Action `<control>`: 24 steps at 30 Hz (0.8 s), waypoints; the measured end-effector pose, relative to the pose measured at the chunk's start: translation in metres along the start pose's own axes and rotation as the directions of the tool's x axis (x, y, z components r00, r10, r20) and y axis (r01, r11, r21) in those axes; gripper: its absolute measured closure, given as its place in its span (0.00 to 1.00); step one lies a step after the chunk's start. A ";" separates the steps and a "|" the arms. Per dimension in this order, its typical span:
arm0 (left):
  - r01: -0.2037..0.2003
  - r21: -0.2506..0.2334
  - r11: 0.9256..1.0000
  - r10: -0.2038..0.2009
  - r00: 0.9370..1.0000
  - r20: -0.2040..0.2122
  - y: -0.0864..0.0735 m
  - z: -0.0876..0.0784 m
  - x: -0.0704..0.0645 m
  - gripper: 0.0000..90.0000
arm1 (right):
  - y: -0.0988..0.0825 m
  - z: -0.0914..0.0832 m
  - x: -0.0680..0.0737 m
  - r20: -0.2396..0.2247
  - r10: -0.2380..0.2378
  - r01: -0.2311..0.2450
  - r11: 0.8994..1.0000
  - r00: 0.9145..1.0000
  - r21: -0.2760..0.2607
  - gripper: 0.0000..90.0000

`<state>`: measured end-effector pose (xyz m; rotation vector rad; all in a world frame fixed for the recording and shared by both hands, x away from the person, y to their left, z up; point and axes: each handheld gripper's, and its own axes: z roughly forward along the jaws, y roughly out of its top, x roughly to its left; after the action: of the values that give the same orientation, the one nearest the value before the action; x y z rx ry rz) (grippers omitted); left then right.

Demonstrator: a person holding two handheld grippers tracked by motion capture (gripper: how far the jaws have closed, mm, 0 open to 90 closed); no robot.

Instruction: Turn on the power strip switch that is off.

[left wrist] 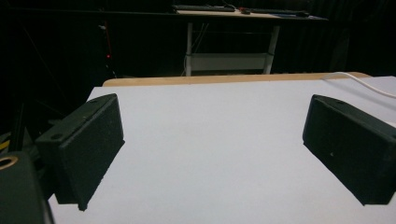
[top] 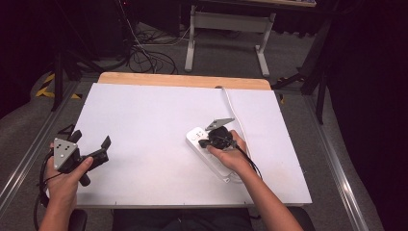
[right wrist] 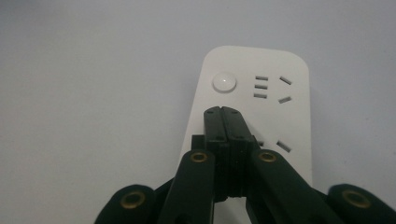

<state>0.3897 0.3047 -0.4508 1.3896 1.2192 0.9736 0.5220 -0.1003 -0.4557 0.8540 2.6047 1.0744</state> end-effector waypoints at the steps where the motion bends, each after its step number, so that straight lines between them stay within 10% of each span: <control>1: 0.000 0.002 1.000 0.000 1.000 0.000 0.000 0.000 0.000 0.06 | 0.000 0.000 0.000 0.000 0.000 0.000 1.000 1.000 0.000 1.00; 24: -0.002 0.001 1.000 0.002 1.000 0.004 0.000 0.000 -0.001 0.07 | 0.001 0.000 0.003 0.011 -0.007 0.007 1.000 1.000 0.019 1.00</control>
<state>0.3897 0.3041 -0.4510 1.3928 1.2157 0.9716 0.5204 -0.0976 -0.4550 0.8515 2.6107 1.0415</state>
